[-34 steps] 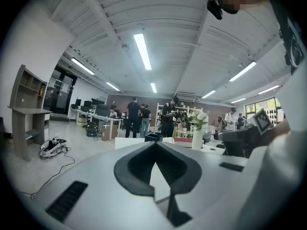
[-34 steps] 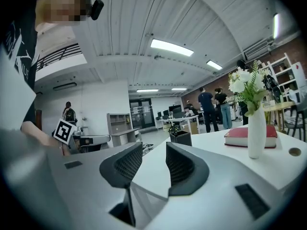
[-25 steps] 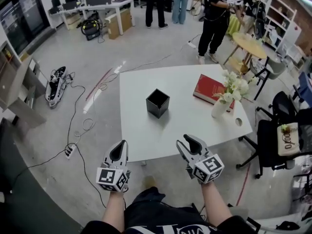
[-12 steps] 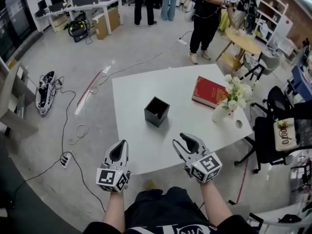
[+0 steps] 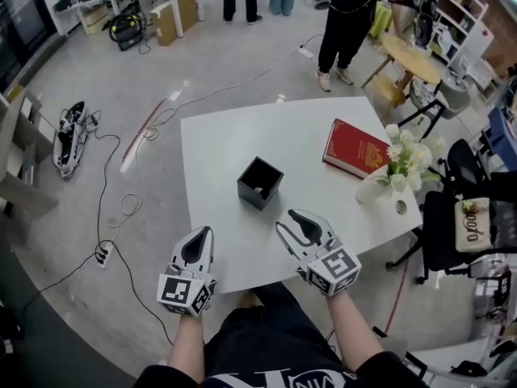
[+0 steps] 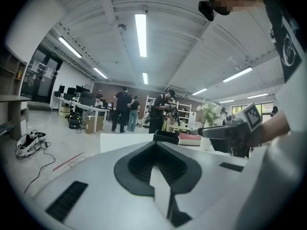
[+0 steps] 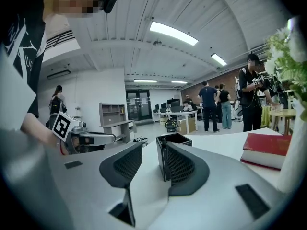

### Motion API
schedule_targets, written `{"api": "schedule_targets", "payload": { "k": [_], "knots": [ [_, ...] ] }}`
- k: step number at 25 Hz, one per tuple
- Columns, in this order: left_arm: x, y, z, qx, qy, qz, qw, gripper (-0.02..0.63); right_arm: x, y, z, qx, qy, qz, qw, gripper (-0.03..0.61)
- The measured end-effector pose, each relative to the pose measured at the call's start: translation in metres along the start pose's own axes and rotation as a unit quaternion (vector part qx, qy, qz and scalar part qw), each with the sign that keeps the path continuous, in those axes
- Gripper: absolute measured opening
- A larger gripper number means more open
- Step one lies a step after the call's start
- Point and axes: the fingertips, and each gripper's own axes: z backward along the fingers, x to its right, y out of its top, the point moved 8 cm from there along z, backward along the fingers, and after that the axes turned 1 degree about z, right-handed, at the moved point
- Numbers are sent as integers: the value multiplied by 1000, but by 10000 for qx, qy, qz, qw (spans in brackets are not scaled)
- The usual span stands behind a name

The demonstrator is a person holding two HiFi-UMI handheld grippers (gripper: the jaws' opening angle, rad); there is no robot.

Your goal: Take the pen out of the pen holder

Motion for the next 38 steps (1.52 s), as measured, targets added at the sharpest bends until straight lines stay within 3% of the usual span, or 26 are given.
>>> {"api": "schedule_targets", "payload": {
  "k": [12,22,30,38],
  "knots": [
    [-10,7,-52,-157,11,-152,9998,-2,35,8,-54,-252,566,337,9975,164],
    [-13,7,-73,-195,153,-21,9997,-2,43,4,-76,-490,959,602,9924,158],
    [-20,3,-76,-224,358,85,9991,-2,47,7,-88,-368,931,782,9919,97],
    [-23,2,-71,-251,498,139,9983,-2,53,10,-95,-282,850,587,9943,89]
  ]
}}
